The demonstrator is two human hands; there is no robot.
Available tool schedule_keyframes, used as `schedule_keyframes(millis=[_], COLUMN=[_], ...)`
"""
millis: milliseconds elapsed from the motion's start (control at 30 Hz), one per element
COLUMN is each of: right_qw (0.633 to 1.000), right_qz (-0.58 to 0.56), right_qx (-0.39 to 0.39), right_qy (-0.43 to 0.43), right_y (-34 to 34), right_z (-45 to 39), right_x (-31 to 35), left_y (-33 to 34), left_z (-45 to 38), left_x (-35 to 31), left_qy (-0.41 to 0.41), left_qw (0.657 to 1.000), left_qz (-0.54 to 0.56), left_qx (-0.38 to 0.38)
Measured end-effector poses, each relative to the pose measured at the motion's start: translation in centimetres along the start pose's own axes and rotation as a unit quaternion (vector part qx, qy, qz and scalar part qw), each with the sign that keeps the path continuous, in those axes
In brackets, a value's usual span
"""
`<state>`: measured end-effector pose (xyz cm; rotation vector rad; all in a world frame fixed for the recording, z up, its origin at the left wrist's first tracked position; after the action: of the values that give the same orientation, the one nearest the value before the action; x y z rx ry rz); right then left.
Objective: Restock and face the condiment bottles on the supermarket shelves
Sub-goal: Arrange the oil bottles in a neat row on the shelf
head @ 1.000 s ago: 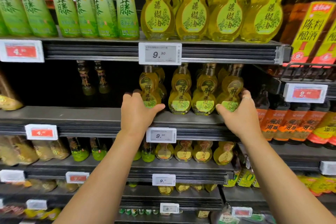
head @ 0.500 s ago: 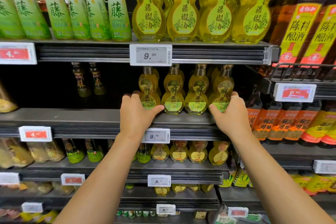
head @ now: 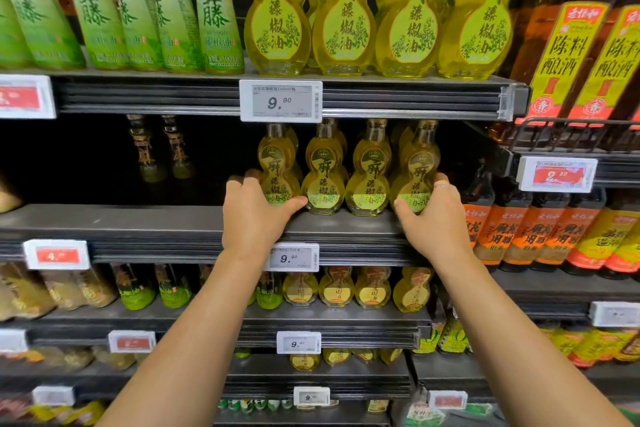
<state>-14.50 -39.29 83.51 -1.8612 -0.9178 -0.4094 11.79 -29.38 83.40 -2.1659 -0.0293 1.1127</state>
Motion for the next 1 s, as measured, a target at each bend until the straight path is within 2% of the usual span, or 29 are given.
schedule_keyframes(millis=[233, 433, 567, 800, 900, 1000], right_qw=[1.0, 0.999, 0.999, 0.992, 0.99, 0.993], right_qz=[-0.005, -0.004, 0.008, 0.002, -0.03, -0.056], right_qx=[0.014, 0.009, -0.022, -0.126, -0.136, -0.108], right_qy=[0.016, 0.034, 0.03, 0.0, -0.009, 0.005], right_y=[-0.3, -0.9, -1.1, -0.7, -0.8, -0.4], right_z=[0.0, 0.8, 3.5, 9.4, 11.6, 13.6], right_x=[0.2, 0.3, 0.4, 0.1, -0.8, -2.3], left_y=[0.0, -0.9, -2.1, -3.6, -4.7, -5.7], left_z=[0.0, 0.1, 0.3, 2.1, 3.5, 6.2], left_x=[0.1, 0.9, 2.3, 4.2, 4.9, 6.3], left_qy=[-0.01, 0.024, 0.062, 0.139, 0.163, 0.221], left_qw=[1.0, 0.999, 0.996, 0.983, 0.975, 0.96], left_qz=[0.01, 0.003, 0.043, 0.092, 0.136, 0.169], left_qx=[0.018, 0.041, 0.044, 0.079, 0.066, -0.002])
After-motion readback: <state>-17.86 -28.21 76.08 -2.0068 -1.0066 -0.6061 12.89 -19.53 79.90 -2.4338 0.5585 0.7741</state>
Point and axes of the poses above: each hand's wrist, its own z-axis away from the middle knuckle, its own y-axis out of the palm, x = y × z, the point moved 2 cm from there along -z, towards the middle knuckle, and after that the axes turned 6 degrees about -y, right-handed, at the moved point
